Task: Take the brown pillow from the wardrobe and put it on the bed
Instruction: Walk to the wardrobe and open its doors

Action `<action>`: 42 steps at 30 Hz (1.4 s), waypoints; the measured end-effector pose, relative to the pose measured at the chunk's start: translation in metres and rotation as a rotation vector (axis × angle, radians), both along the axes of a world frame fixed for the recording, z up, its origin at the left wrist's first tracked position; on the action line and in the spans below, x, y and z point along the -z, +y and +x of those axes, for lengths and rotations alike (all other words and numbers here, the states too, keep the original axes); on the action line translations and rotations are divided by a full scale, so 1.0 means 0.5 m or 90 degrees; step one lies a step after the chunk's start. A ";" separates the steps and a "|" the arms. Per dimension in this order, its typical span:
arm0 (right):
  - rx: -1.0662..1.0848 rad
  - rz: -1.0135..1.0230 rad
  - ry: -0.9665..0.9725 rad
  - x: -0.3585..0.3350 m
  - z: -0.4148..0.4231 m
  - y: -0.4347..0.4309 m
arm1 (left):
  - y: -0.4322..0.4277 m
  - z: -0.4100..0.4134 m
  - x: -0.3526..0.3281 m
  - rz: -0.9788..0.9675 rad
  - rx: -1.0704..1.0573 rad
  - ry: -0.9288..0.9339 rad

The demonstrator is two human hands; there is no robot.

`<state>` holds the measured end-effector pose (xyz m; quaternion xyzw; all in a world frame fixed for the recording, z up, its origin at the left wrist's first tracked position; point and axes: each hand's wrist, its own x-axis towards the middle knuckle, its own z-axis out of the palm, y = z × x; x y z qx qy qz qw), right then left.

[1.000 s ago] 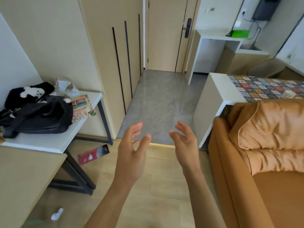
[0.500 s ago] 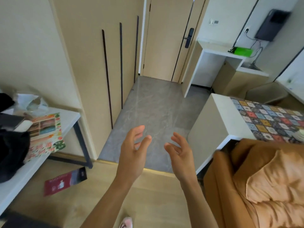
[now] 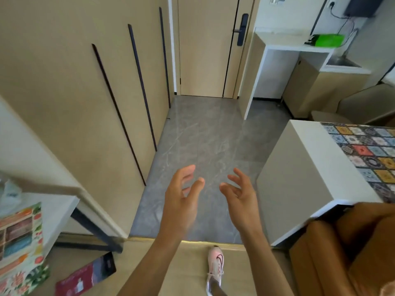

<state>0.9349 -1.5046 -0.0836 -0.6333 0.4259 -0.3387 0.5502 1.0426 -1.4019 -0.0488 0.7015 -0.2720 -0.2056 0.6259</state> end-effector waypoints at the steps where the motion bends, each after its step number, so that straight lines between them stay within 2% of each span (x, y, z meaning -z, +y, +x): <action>1: -0.002 -0.001 -0.002 0.007 0.028 -0.041 | -0.035 0.023 0.003 0.005 -0.001 -0.003; 11: -0.113 -0.030 -0.060 -0.050 0.338 -0.456 | -0.378 0.282 -0.065 -0.026 -0.130 -0.049; 20: -0.183 0.023 -0.010 -0.003 0.558 -0.685 | -0.589 0.507 -0.046 -0.003 -0.204 -0.024; 23: -0.194 0.005 0.006 0.009 0.650 -0.772 | -0.690 0.604 -0.031 -0.009 -0.208 -0.029; 27: -0.217 -0.027 0.025 -0.022 0.771 -0.898 | -0.834 0.756 -0.043 -0.051 -0.214 0.000; 34: -0.177 -0.040 0.015 -0.074 0.955 -1.115 | -1.044 0.975 -0.086 -0.076 -0.200 -0.005; 42: -0.305 -0.009 0.005 -0.038 1.207 -1.267 | -1.184 1.144 -0.063 -0.084 -0.313 -0.007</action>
